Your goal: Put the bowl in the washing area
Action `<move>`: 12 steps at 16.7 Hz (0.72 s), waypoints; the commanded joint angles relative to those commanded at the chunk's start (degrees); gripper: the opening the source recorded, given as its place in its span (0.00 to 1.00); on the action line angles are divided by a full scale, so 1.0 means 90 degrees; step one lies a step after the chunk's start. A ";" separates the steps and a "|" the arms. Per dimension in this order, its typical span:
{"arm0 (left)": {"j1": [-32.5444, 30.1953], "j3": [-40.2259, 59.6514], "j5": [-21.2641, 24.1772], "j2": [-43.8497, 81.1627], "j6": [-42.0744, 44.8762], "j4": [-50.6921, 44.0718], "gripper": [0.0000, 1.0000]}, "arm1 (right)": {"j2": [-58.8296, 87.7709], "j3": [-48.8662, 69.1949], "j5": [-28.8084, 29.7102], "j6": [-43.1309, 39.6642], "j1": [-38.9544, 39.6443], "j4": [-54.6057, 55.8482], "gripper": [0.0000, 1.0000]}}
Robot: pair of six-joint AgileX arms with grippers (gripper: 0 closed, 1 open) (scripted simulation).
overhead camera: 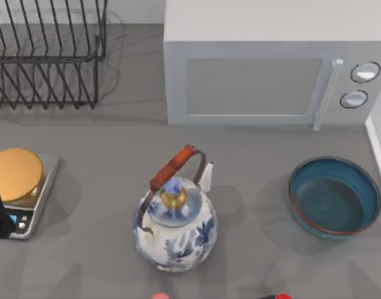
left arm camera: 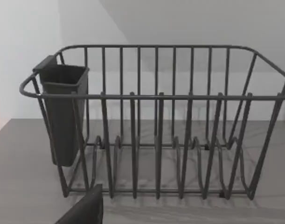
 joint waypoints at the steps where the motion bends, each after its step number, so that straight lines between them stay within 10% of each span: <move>1: 0.0000 0.0000 0.0000 0.0000 0.0000 0.0000 1.00 | 0.0000 0.0000 0.0000 0.0000 0.0000 0.0000 1.00; 12: 0.0000 0.0000 0.0000 0.0000 0.0000 0.0000 1.00 | 0.3615 0.3047 0.0005 0.0441 0.0386 -0.2665 1.00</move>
